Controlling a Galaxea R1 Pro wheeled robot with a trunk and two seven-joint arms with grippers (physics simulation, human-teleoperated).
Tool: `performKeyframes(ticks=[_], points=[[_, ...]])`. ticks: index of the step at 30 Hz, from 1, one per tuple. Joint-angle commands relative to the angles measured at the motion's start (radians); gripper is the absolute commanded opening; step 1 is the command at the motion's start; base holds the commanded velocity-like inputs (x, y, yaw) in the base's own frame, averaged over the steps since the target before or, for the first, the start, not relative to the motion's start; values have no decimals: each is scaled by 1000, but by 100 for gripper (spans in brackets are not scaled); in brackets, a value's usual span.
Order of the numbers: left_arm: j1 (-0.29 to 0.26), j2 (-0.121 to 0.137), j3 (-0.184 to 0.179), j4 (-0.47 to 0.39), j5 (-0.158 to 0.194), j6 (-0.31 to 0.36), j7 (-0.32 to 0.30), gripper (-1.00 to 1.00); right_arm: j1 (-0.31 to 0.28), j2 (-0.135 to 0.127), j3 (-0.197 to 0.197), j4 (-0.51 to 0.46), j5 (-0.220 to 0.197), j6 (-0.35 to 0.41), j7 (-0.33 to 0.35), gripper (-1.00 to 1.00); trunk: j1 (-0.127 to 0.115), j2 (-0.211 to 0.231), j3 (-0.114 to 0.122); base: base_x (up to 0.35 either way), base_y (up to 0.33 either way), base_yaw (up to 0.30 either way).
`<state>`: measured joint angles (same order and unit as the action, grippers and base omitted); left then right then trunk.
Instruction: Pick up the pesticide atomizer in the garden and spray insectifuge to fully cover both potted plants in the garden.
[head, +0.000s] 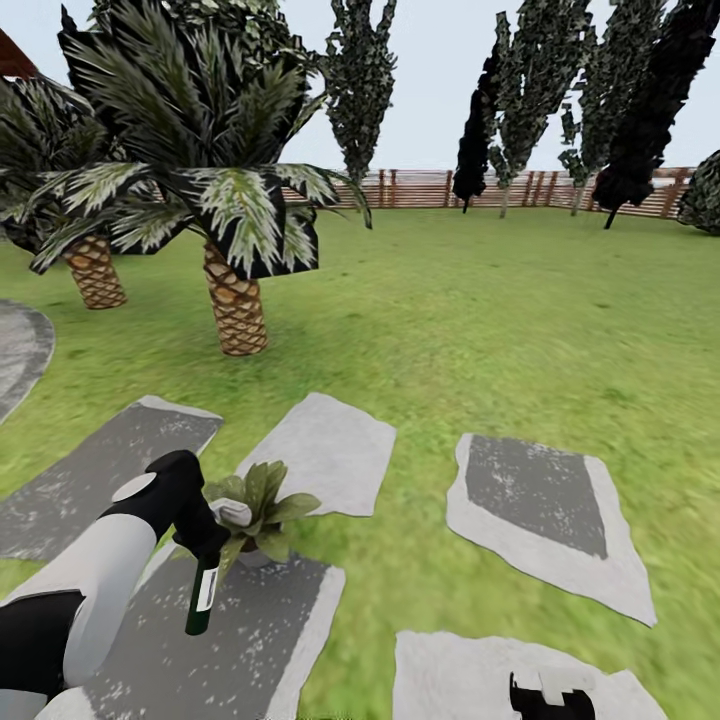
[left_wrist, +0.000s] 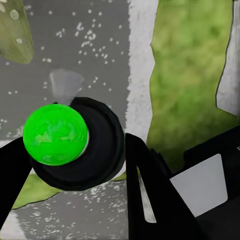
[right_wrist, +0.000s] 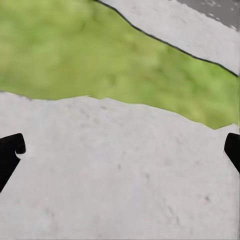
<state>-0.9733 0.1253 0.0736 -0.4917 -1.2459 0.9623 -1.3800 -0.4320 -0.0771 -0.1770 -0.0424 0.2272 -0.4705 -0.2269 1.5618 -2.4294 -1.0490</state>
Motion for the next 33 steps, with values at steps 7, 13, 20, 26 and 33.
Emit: performKeyframes(ticks=[7, 13, 20, 26, 33], points=[[-1, 1, 6, -1, -12, 10, -9, -100, 0, -4, -7, 2, 13, -3, -1, 100, 0, 0, -5, 1, -290, 73], [3, 14, 6, 2, -12, 9, -7, -100, 0, -11, -7, 3, 14, -3, -2, 100, 0, 0, -5, 0, -290, 2], [33, 54, 6, 1, -12, 9, -6, -100, 0, -7, -8, 1, 13, -3, -3, 100, 0, 0, -5, 0, -290, 55], [34, 56, 6, -1, -12, 9, -6, -100, 0, -3, -8, 1, 12, -3, -3, 100, 0, 0, -7, 0, -284, 257], [35, 44, 6, 5, -8, 12, 74, -100, 0, -3, -8, 1, 12, -3, -3, 100, 0, 0, -10, 0, -146, 274]])
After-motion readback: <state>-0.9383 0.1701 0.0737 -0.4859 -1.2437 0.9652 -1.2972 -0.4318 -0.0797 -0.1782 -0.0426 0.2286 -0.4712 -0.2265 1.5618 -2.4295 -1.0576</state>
